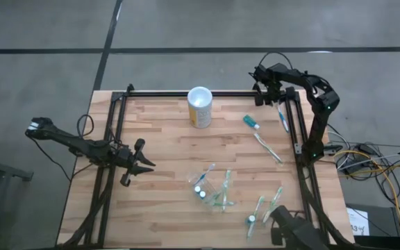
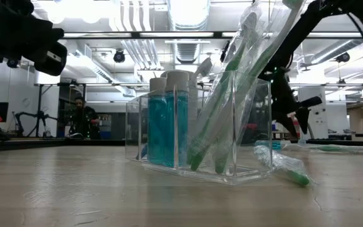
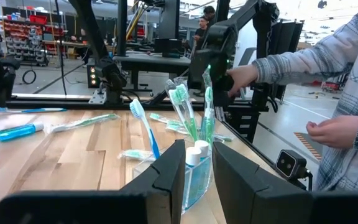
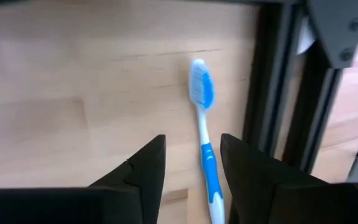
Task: Pick & Place toothbrushing station
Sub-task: Put the blue toothbrush into the left section of the transparent organizer
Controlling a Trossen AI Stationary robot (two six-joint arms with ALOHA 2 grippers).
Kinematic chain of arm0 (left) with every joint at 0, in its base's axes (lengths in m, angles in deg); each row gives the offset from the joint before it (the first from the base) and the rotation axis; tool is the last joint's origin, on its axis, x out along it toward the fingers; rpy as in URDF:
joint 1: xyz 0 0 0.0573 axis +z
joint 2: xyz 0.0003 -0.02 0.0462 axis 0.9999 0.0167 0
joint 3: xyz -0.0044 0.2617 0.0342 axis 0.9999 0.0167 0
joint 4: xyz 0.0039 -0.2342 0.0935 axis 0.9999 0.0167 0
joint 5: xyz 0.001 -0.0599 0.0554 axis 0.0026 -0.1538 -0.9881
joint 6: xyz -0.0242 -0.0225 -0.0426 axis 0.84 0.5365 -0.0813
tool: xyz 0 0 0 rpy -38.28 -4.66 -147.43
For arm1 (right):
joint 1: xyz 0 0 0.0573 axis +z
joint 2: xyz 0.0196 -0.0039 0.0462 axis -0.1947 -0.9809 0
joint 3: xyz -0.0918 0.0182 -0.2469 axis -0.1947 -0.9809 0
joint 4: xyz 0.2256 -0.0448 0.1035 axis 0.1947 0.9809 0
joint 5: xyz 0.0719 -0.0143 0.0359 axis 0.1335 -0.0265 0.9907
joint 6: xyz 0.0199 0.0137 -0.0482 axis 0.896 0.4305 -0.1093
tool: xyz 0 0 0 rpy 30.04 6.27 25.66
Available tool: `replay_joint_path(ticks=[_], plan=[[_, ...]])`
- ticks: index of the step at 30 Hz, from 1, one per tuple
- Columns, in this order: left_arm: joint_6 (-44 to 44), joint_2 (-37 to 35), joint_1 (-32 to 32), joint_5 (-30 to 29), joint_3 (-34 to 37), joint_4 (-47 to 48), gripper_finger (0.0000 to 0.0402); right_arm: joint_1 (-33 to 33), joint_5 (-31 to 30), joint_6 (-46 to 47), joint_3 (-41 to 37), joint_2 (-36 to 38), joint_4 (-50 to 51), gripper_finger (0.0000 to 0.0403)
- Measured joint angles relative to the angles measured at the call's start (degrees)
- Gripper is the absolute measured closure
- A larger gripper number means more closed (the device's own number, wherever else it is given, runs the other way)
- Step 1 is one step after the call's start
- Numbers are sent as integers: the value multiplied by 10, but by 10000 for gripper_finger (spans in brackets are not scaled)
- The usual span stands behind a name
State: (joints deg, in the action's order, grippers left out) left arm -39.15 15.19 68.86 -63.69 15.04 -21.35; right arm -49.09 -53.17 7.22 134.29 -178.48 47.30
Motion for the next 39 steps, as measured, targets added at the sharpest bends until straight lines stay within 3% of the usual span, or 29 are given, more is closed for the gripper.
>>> replay_joint_path(ticks=[7, 23, 34, 39], plan=[[0, 0, 0, 0, 0, 0, 316, -10, 15, 0, 0, 37, -16, 256], [0, 0, 0, 0, 0, 0, 316, -9, 20, 3, 0, 26, -11, 262], [0, 0, 0, 0, 0, 0, 316, 60, 13, 26, -2, 77, -10, 259], [0, 0, 0, 0, 0, 0, 316, 101, -71, 88, -7, 118, -33, 264]])
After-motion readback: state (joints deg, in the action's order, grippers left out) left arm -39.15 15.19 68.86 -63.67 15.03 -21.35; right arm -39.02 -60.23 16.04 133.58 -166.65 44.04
